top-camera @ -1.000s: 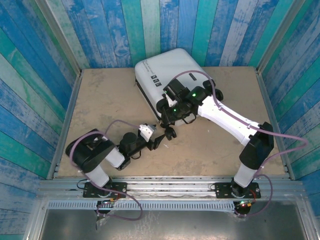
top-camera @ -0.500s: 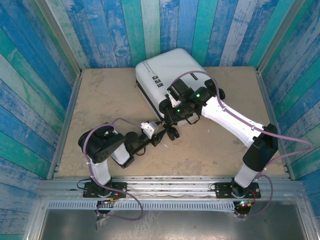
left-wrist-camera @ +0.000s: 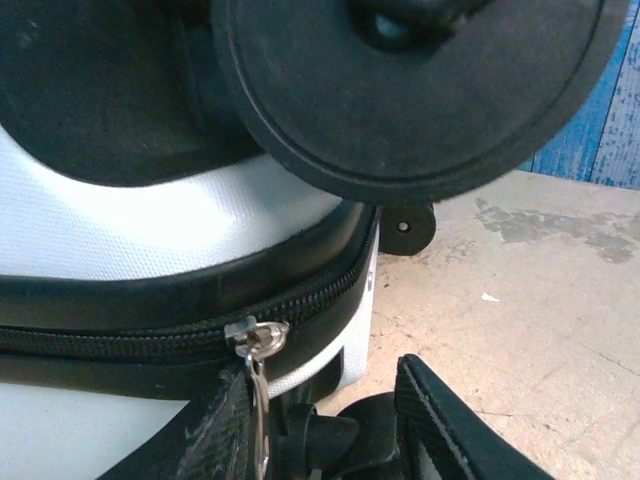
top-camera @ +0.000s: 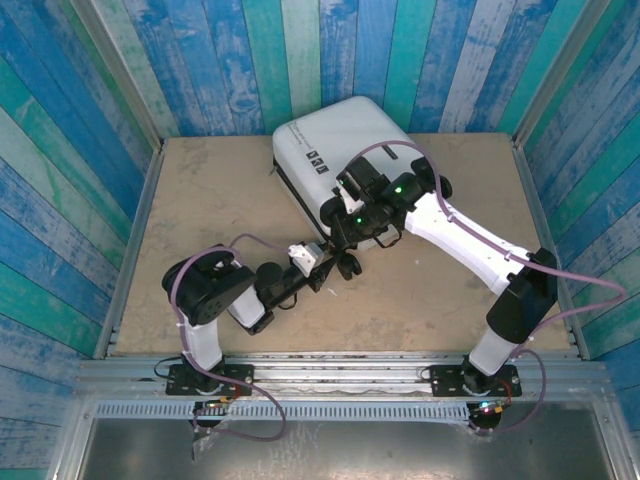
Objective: Pack the luggage
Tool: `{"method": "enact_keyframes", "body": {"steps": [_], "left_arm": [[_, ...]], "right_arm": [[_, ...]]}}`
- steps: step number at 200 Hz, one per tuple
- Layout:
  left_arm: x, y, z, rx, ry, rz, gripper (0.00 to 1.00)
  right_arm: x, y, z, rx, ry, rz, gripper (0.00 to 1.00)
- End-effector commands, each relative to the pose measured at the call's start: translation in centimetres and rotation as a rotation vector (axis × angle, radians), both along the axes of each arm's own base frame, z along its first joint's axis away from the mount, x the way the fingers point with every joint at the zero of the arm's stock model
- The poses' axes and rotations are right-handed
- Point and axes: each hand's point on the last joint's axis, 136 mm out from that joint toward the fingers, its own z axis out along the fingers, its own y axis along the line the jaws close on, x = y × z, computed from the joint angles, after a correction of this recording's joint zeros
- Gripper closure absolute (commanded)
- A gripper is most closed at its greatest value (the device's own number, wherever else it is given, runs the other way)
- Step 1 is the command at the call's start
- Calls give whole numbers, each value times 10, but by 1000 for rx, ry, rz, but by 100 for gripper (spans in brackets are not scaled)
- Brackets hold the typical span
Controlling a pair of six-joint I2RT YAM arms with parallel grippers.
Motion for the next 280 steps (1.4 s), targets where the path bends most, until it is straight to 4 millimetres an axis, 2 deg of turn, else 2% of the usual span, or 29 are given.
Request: {"method": "enact_keyframes", "body": {"steps": [1, 19, 54, 121, 137, 155, 165, 171, 227, 265, 270, 280], "left_arm": [[2, -1, -3, 2, -18, 19, 60], [2, 4, -8, 7, -7, 43, 59], [2, 9, -5, -15, -9, 72, 60], [13, -1, -2, -34, 5, 73, 74], [13, -3, 0, -36, 1, 67, 79], [13, -8, 0, -31, 4, 52, 89], [12, -10, -2, -25, 4, 42, 99], [11, -10, -2, -25, 4, 42, 100], [3, -17, 2, -26, -39, 64, 100], [-5, -30, 4, 10, -88, 116, 100], [-15, -39, 4, 18, -95, 103, 100], [-19, -43, 3, 30, -104, 122, 100]], "right_arm": [[6, -6, 31, 64, -66, -49, 100], [6, -6, 31, 66, -67, -50, 100], [6, -5, 31, 65, -66, -50, 100], [6, -5, 32, 70, -64, -51, 100], [5, -4, 33, 76, -61, -48, 100], [4, -3, 33, 84, -55, -45, 100], [3, -1, 33, 87, -50, -41, 100], [3, 0, 34, 94, -48, -38, 100], [-4, 30, 44, 197, -13, 5, 100], [-8, 62, 49, 234, -20, 23, 100], [-8, 66, 49, 236, -19, 26, 100], [-9, 75, 49, 238, -14, 29, 100]]}}
